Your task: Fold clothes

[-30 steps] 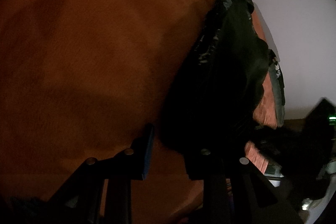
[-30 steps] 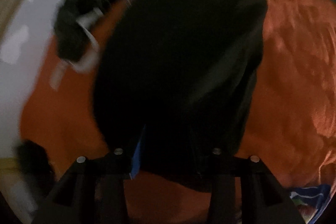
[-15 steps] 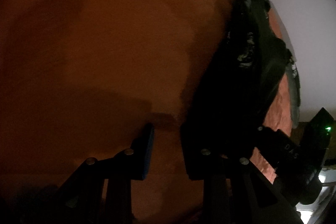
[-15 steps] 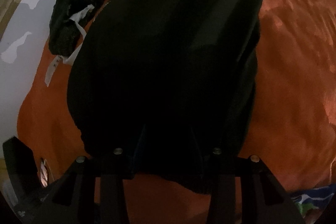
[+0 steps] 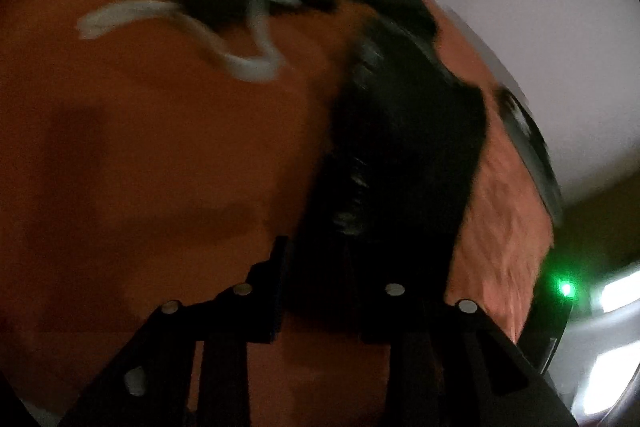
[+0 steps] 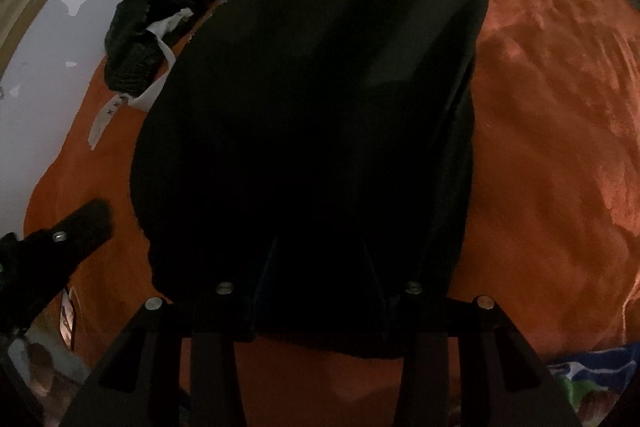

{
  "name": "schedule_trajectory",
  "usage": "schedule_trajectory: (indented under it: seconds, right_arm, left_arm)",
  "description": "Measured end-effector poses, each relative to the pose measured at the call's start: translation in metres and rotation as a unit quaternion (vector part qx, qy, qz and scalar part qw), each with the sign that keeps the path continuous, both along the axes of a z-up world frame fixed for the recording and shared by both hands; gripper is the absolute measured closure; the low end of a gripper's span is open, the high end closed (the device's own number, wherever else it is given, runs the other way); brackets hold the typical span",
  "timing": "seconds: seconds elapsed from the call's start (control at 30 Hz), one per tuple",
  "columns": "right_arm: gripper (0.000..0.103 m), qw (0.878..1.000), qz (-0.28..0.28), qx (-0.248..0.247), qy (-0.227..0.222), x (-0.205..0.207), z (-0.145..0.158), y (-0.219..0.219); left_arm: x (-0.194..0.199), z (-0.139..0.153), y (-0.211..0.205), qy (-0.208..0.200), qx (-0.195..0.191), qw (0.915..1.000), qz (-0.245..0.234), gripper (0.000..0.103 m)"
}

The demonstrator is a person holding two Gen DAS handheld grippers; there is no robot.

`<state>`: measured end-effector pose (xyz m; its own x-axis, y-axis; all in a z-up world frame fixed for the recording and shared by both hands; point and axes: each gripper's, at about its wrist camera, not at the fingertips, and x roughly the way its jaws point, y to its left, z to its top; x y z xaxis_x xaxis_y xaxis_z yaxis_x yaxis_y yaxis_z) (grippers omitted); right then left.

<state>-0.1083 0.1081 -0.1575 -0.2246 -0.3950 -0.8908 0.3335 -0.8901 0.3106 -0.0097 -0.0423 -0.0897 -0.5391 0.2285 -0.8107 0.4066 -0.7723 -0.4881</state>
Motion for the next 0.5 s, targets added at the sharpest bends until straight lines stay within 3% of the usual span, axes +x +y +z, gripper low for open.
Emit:
schedule_trajectory:
  seconds: [0.13, 0.2, 0.3, 0.5]
  right_arm:
    - [0.063, 1.000, -0.004, -0.024, 0.006, 0.007, 0.006, 0.005]
    - [0.063, 0.999, -0.003, -0.036, 0.010, 0.012, 0.010, 0.006]
    - [0.059, 0.998, 0.004, -0.048, 0.027, 0.024, 0.019, 0.005]
    - [0.056, 0.998, 0.036, 0.013, 0.041, 0.038, 0.013, -0.011]
  left_arm:
    - [-0.006, -0.035, 0.014, -0.045, -0.003, 0.9989, -0.017, 0.065]
    - [-0.005, -0.052, 0.006, -0.060, 0.019, 0.9980, 0.008, 0.051]
    - [0.003, -0.058, -0.002, -0.051, 0.064, 0.9961, 0.032, 0.051]
    - [-0.001, -0.054, 0.013, -0.052, 0.026, 0.9982, 0.018, 0.050]
